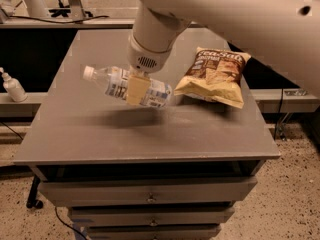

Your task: Knock blue plastic bottle over

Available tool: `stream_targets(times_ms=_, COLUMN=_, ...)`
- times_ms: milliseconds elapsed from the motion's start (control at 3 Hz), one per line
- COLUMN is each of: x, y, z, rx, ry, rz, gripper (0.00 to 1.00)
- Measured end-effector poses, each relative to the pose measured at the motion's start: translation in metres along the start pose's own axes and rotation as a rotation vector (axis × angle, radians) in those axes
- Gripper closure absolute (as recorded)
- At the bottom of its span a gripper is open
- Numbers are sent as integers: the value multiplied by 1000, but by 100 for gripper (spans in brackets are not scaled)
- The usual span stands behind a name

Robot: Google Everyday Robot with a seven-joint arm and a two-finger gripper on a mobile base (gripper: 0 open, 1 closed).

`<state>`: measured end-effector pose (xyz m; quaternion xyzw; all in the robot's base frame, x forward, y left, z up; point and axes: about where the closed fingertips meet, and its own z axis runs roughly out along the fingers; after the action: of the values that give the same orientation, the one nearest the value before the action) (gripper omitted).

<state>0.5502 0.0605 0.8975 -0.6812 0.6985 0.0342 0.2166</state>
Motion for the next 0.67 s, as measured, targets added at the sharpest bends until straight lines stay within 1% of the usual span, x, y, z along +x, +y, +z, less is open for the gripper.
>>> stream_targets(times_ms=333, x=12, y=14, z=14, rx=0, ry=89, rz=-11, gripper=100)
stream_targets(times_ms=667, x=12, y=32, z=25, rx=-13, ry=130, rz=-38, gripper=100)
